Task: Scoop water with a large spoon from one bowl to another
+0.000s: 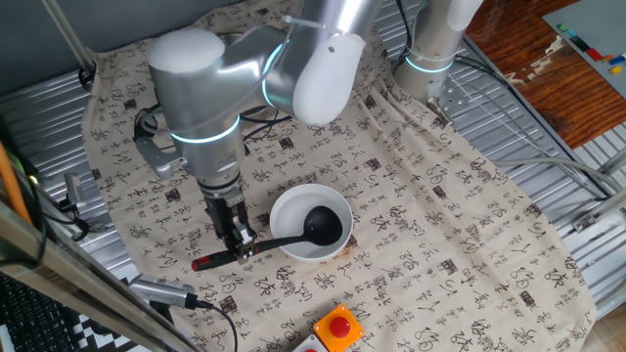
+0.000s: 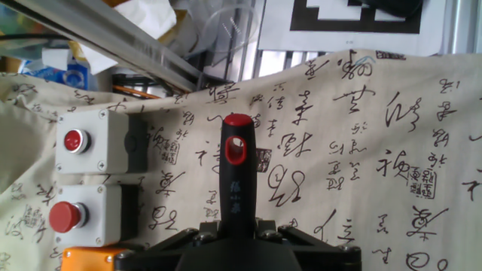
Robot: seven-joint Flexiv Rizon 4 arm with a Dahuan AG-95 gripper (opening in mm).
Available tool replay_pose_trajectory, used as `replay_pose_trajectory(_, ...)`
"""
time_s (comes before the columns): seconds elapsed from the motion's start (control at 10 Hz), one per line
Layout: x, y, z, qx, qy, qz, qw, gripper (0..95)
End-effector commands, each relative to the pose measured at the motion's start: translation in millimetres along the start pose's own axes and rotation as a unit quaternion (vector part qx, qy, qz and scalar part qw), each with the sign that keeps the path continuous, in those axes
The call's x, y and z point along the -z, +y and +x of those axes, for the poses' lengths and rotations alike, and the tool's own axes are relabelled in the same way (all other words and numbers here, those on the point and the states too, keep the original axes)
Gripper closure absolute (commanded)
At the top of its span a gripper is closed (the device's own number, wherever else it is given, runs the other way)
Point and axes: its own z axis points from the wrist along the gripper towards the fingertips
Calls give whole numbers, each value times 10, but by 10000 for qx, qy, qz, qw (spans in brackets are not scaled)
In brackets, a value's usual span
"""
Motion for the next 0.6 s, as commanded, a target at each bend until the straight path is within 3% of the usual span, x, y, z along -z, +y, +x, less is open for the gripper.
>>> replay_pose_trajectory(0.1,-37,-29,-3,32,-39,-43,10000,950)
replay_pose_trajectory(0.6,-174,-174,-17,131,-111,-150,9997,950)
